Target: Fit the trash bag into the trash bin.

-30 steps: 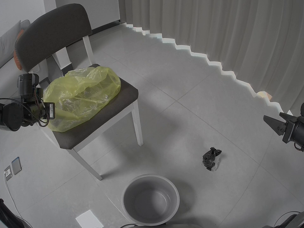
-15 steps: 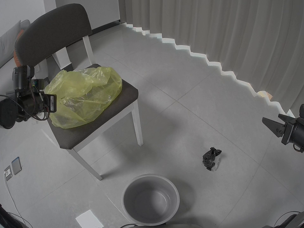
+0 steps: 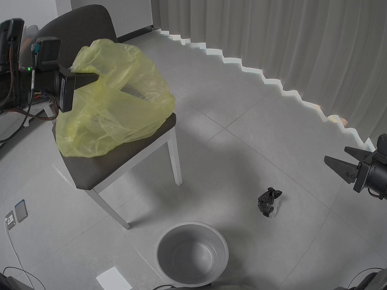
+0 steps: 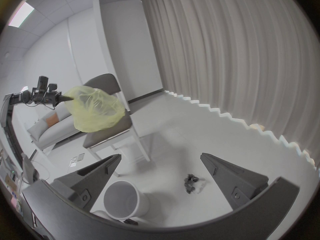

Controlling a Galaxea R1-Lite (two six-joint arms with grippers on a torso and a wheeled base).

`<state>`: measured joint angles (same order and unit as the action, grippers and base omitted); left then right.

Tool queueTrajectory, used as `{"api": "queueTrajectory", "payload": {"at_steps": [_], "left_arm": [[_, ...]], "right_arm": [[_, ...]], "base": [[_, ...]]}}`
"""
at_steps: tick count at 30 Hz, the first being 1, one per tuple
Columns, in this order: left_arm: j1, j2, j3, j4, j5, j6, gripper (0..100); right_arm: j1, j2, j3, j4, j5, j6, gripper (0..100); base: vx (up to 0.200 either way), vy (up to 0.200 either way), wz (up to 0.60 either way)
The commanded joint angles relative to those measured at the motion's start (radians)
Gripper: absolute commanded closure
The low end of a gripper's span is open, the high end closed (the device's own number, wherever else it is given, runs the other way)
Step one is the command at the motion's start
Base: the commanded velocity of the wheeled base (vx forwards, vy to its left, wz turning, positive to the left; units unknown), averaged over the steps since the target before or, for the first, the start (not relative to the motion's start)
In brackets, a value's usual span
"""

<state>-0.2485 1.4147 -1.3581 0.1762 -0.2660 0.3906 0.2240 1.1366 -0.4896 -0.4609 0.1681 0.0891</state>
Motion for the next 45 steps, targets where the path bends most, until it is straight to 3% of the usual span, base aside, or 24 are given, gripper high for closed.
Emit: {"api": "queueTrajectory", "payload": {"at_steps": [1,6,16,30,35,45], "left_arm": [[-0.114,-0.06,-0.078,0.089,-0.058,0.103,100],[-0.176,-0.062,-0.111,0.164,-0.076,0.126,100],[-0.225,-0.043,-0.095,0.166,-0.087,0.126,100],[-0.299,-0.013,-0.111,0.155,-0.09,0.122,100],[-0.304,0.0,-0.128,0.137,-0.09,0.122,100],[-0.304,0.012,-0.148,0.132,-0.088,0.122,100]], "right_arm": [[0.089,-0.008,-0.052,0.008,0.007,-0.014,0],[0.089,0.037,-0.093,0.008,0.008,-0.023,0],[0.081,0.15,-0.236,0.008,0.01,-0.012,0],[0.026,0.433,-0.572,0.054,0.022,0.015,0],[0.029,0.483,-0.658,0.16,0.091,0.058,0],[0.063,0.505,-0.546,0.168,0.185,0.075,0]], "base": [[0.0,0.0,0.0],[0.0,0.0,0.0],[0.0,0.0,0.0],[0.0,0.0,0.0],[0.0,0.0,0.0],[0.0,0.0,0.0]]}}
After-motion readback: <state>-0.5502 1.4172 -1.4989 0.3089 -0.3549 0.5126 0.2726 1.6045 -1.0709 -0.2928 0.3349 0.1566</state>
